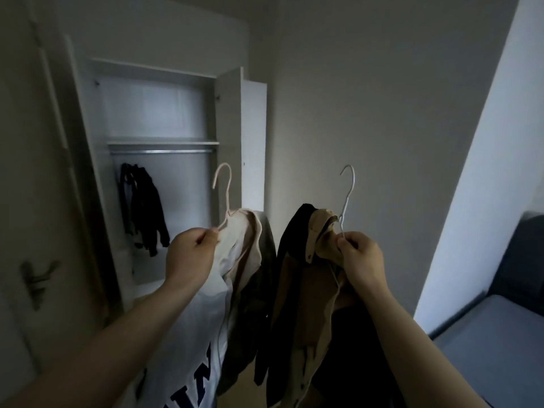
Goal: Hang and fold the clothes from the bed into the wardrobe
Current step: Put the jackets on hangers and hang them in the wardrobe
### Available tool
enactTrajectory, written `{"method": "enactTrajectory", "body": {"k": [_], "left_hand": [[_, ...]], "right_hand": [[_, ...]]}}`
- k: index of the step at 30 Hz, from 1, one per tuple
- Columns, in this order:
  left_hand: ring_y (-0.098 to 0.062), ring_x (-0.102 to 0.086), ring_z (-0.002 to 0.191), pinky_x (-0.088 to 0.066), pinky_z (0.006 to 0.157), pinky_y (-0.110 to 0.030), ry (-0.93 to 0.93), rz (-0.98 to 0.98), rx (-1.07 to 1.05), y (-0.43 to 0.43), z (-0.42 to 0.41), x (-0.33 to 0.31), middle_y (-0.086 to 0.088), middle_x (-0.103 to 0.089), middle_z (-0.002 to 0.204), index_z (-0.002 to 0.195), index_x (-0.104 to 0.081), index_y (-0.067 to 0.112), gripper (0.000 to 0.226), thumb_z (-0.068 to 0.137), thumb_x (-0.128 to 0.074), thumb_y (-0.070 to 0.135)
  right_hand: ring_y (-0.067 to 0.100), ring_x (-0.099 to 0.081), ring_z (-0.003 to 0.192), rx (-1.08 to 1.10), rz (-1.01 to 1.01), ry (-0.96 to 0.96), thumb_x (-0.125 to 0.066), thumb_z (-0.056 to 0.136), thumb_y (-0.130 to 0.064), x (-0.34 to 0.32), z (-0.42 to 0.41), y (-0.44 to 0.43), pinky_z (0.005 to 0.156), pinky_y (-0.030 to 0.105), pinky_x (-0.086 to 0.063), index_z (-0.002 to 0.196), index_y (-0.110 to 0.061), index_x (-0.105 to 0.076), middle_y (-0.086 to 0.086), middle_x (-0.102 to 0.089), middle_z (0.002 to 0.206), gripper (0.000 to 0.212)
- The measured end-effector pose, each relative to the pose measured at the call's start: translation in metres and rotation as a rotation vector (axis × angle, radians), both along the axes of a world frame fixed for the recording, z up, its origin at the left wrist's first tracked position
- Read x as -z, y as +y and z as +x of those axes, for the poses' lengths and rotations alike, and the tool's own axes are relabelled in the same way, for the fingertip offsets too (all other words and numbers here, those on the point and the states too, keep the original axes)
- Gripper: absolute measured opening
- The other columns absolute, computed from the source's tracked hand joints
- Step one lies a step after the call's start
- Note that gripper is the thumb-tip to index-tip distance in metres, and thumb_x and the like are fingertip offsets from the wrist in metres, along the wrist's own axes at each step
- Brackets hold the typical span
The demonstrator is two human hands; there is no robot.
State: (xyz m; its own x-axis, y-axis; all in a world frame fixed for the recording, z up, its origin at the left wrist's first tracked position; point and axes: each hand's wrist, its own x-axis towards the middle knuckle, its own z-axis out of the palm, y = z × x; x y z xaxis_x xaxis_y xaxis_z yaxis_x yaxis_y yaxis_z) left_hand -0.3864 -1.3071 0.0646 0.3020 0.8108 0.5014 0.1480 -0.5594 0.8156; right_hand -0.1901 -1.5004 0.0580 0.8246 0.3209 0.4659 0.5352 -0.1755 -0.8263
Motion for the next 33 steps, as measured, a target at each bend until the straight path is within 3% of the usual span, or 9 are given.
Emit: {"method": "enactTrajectory", "body": {"k": [6,8,11,13,17,24,27,30,33], "left_hand": [[-0.017,-0.049,0.058,-0.033,0.055,-0.027,0.049,-0.04,-0.129,0.042,-0.023,0.004,-0.025,-0.064,0.075,0.075,-0.065,-0.006,0.038,0.095,-0.054,0.024],[-0.02,-0.052,0.058,-0.034,0.055,-0.027,0.063,-0.062,-0.158,0.057,-0.032,0.008,-0.028,-0.063,0.076,0.074,-0.065,-0.007,0.038,0.096,-0.054,0.023],[-0.038,-0.059,0.076,-0.044,0.067,-0.046,0.047,-0.104,-0.163,0.086,-0.044,0.017,-0.032,-0.062,0.083,0.072,-0.064,0.002,0.03,0.095,-0.054,0.02],[-0.032,-0.058,0.077,-0.046,0.078,-0.052,0.04,-0.109,-0.163,0.103,-0.046,0.017,-0.029,-0.061,0.083,0.074,-0.058,0.012,0.023,0.095,-0.053,0.019],[-0.029,-0.057,0.078,-0.047,0.081,-0.051,0.047,-0.147,-0.159,0.151,-0.051,0.025,-0.027,-0.061,0.083,0.076,-0.059,0.013,0.022,0.095,-0.053,0.019],[-0.023,-0.053,0.071,-0.039,0.067,-0.032,0.053,-0.208,-0.133,0.239,-0.05,0.025,-0.024,-0.063,0.082,0.078,-0.068,0.001,0.03,0.095,-0.053,0.021],[-0.026,-0.056,0.074,-0.044,0.071,-0.04,0.049,-0.207,-0.129,0.268,-0.046,0.03,-0.027,-0.065,0.085,0.078,-0.067,-0.001,0.03,0.094,-0.054,0.02],[-0.023,-0.052,0.071,-0.04,0.068,-0.038,0.084,-0.198,-0.135,0.299,-0.041,0.039,-0.031,-0.063,0.088,0.074,-0.063,0.005,0.028,0.094,-0.053,0.022],[-0.029,-0.055,0.072,-0.044,0.07,-0.045,0.101,-0.181,-0.138,0.332,-0.032,0.042,-0.03,-0.063,0.088,0.074,-0.064,0.004,0.028,0.094,-0.053,0.02]], "right_hand": [[0.006,-0.052,0.059,-0.151,0.03,0.018,-0.053,0.094,-0.014,0.003,0.005,0.076,0.047,0.008,-0.037,0.074,-0.012,-0.062,-0.005,-0.058,0.064,0.023],[0.006,-0.052,0.06,-0.197,-0.009,0.018,-0.053,0.095,-0.014,0.01,0.003,0.102,0.048,0.009,-0.037,0.075,-0.011,-0.063,-0.006,-0.058,0.065,0.022],[0.005,-0.053,0.061,-0.252,-0.068,0.016,-0.052,0.095,-0.016,0.018,0.0,0.142,0.049,0.01,-0.037,0.076,-0.013,-0.064,-0.006,-0.059,0.066,0.023],[0.01,-0.056,0.065,-0.264,-0.091,0.008,-0.052,0.095,-0.015,0.015,0.001,0.165,0.053,0.016,-0.039,0.079,-0.01,-0.066,-0.001,-0.062,0.071,0.021],[0.025,-0.061,0.075,-0.267,-0.133,0.0,-0.054,0.093,-0.012,0.025,0.0,0.219,0.062,0.029,-0.043,0.082,-0.005,-0.068,0.01,-0.066,0.078,0.019],[0.019,-0.06,0.079,-0.253,-0.139,-0.024,-0.053,0.095,-0.009,0.018,0.002,0.299,0.061,0.021,-0.042,0.093,-0.007,-0.071,0.005,-0.068,0.088,0.019],[0.02,-0.06,0.082,-0.229,-0.139,-0.025,-0.052,0.095,-0.009,0.02,0.004,0.325,0.062,0.02,-0.041,0.095,-0.006,-0.071,0.005,-0.068,0.089,0.019],[0.018,-0.06,0.081,-0.218,-0.156,-0.031,-0.052,0.095,-0.01,0.023,0.01,0.355,0.062,0.02,-0.042,0.095,-0.008,-0.072,0.004,-0.068,0.089,0.02],[0.019,-0.06,0.081,-0.218,-0.154,-0.014,-0.053,0.095,-0.01,0.026,0.019,0.386,0.066,0.026,-0.045,0.095,-0.008,-0.072,0.005,-0.068,0.088,0.019]]}}
